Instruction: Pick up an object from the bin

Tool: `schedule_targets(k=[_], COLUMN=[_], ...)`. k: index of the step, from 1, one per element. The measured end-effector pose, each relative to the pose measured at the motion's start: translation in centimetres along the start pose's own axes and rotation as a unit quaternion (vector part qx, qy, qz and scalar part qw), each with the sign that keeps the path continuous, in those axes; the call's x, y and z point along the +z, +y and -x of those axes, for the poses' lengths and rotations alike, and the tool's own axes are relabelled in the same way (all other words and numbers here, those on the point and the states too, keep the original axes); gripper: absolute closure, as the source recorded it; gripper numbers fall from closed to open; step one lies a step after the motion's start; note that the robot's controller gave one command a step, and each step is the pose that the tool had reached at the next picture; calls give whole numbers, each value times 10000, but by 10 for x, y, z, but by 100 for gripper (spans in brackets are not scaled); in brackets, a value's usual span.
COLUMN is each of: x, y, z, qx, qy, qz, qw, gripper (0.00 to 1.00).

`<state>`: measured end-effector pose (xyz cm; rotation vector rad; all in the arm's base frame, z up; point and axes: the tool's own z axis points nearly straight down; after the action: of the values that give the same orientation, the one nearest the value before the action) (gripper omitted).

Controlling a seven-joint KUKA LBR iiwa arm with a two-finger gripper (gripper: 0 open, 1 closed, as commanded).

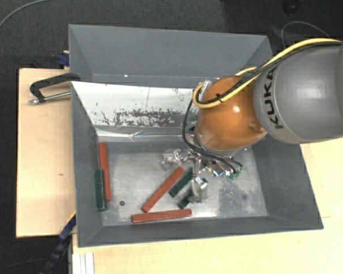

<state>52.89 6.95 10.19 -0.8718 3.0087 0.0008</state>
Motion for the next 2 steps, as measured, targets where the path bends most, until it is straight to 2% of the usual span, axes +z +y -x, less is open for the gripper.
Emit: schedule_targets(k=[1,2], x=[-7,31], y=[-2,-5], z=[-7,-9], qx=[-1620,-2431], qy=[9,22], qz=[7,21], qw=[9868,9700], gripper=[0,0])
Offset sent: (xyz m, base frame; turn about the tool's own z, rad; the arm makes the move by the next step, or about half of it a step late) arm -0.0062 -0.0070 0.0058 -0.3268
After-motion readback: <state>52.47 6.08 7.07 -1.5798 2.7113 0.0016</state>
